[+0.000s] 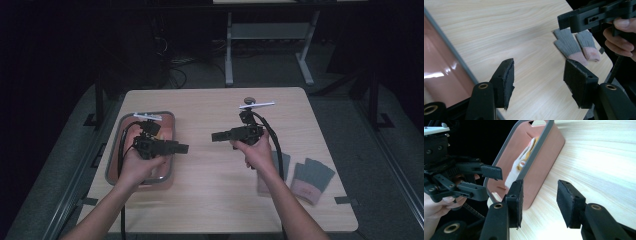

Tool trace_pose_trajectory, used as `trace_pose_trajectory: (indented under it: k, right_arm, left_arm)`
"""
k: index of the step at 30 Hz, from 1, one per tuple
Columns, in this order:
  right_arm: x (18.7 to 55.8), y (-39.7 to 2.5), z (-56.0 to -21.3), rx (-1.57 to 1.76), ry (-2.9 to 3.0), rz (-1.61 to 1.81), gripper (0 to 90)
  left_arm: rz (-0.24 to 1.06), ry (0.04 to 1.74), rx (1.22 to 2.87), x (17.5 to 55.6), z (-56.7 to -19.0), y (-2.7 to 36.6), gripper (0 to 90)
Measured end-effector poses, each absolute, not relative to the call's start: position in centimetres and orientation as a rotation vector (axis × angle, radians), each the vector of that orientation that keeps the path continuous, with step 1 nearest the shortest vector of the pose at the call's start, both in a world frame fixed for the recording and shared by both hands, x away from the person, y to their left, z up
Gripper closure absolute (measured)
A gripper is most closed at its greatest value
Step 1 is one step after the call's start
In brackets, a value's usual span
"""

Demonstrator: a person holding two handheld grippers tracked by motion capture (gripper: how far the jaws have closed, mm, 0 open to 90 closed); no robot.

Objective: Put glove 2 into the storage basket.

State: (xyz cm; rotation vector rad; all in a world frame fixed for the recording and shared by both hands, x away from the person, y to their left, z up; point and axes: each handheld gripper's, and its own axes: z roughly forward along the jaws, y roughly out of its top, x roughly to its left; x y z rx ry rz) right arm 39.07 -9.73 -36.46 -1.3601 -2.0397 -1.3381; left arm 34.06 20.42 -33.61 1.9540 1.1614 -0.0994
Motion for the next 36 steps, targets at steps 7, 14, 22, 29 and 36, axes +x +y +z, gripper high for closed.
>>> trace_pose_trajectory:
  k: [7,14,22,29,36]
  right_arm:
    - [38.7,-11.1,-36.5,-1.39,-2.036,-1.341,55.4]
    - [38.3,-12.4,-36.7,-1.417,-2.034,-1.346,55.1]
    - [37.8,-14.3,-37.0,-1.462,-2.034,-1.344,54.4]
    - [37.2,-16.0,-37.4,-1.494,-2.044,-1.334,53.6]
    - [36.6,-17.6,-37.5,-1.536,-2.044,-1.329,53.4]
  left_arm:
    - [-0.106,1.13,1.969,34.0,-33.6,19.2,40.1]
    - [-0.115,1.106,1.974,33.8,-33.6,18.0,39.1]
    - [-0.127,1.08,1.977,33.8,-33.8,16.8,37.5]
    - [-0.139,1.057,1.981,33.6,-34.0,15.6,35.8]
    - [-0.146,1.037,1.983,33.5,-34.2,14.6,35.1]
